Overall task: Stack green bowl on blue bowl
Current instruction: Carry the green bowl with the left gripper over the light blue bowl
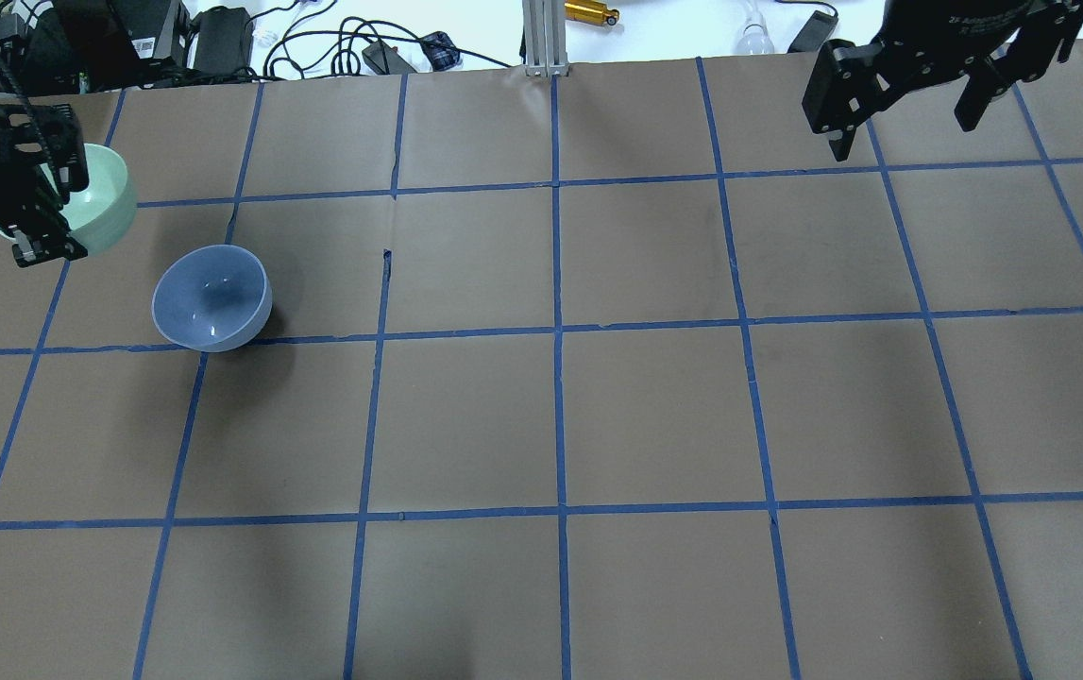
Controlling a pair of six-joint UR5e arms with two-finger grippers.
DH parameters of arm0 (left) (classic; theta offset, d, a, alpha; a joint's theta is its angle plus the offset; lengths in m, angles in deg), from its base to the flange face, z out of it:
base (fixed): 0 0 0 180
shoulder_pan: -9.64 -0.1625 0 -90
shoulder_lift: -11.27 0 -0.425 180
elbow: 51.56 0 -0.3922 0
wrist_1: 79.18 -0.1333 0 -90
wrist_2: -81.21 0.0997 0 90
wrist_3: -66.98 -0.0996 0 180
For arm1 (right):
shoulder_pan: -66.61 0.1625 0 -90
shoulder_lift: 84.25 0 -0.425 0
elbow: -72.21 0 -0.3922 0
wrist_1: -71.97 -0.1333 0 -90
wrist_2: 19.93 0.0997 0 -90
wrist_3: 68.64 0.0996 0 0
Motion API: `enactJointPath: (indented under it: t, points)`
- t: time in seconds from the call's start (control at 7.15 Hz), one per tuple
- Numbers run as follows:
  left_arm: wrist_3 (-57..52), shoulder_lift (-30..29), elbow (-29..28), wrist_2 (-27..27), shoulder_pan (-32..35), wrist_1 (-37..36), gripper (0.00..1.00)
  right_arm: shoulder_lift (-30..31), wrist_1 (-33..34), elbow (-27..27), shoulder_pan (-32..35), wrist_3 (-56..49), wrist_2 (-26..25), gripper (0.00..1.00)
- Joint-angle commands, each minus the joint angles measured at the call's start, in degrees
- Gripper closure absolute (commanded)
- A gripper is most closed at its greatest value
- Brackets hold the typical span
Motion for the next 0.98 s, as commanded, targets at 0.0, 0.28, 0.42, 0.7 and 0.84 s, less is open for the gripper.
enactJointPath:
  t: [0.0, 0.28, 0.42, 0.7, 0.84]
  points:
    - [5.3, -0.3, 4.1, -2.2, 4.7, -0.8, 1.0, 0.0, 0.0, 0.0, 0.0, 0.0, 0.0, 0.0]
    - [5.9, -0.4, 5.9, -2.0, 7.3, -3.9, 1.0, 0.0, 0.0, 0.0, -0.1, 0.0, 0.0, 0.0]
    - [5.9, -0.6, 5.9, -2.1, 7.6, -4.0, 1.0, 0.0, 0.0, 0.0, 0.0, 0.0, 0.0, 0.0]
    - [5.0, -0.7, 7.3, -1.7, 7.4, -3.7, 1.0, 0.0, 0.0, 0.0, 0.0, 0.0, 0.0, 0.0]
    - [4.9, -0.7, 8.0, -1.6, 7.3, -3.7, 1.0, 0.0, 0.0, 0.0, 0.0, 0.0, 0.0, 0.0]
